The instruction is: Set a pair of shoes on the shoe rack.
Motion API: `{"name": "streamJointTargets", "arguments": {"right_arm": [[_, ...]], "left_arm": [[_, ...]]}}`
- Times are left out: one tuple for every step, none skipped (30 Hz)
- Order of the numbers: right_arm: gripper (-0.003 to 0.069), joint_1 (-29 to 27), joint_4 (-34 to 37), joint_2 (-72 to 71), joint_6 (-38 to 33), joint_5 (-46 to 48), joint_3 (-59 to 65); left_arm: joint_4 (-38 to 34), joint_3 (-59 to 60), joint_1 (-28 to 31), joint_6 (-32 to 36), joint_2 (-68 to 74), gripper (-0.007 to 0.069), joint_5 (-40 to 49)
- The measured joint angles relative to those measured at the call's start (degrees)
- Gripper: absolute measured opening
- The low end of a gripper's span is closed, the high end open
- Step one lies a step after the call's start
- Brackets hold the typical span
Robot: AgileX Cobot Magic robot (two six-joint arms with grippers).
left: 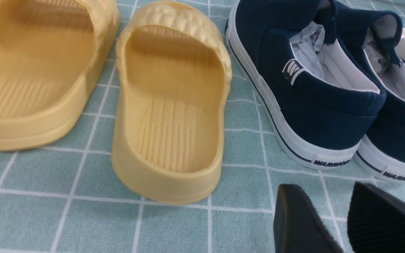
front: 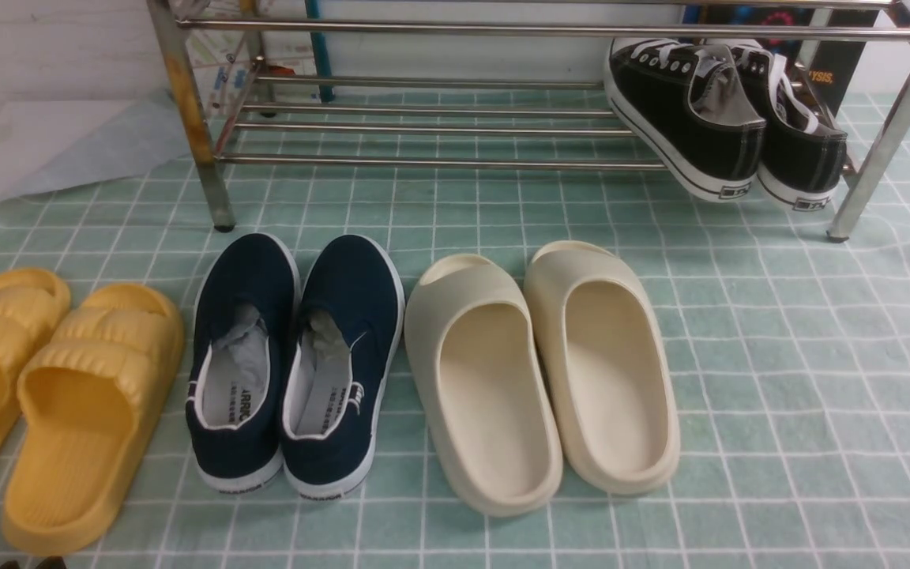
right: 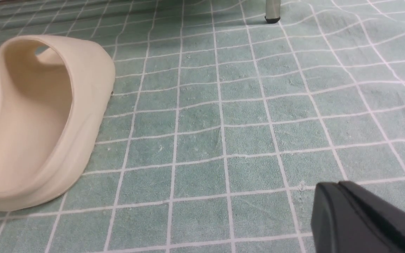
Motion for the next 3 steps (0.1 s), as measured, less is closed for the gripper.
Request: {"name": "streamJointTargets", "arguments": {"right_arm": [[0.0022,0.0,0.0,0.0,0.0,0.0,0.0],[0.0022,0.0,0.0,0.0,0.0,0.0,0.0],[0.0023,0.0,0.0,0.0,0.0,0.0,0.0]], "left_arm": [[0.0,0.0,0.0,0.0,0.0,0.0239,0.0],[0.0,0.0,0.0,0.0,0.0,0.0239,0.0],[0.0,0.0,0.0,0.0,0.0,0.0239,0.0]]}}
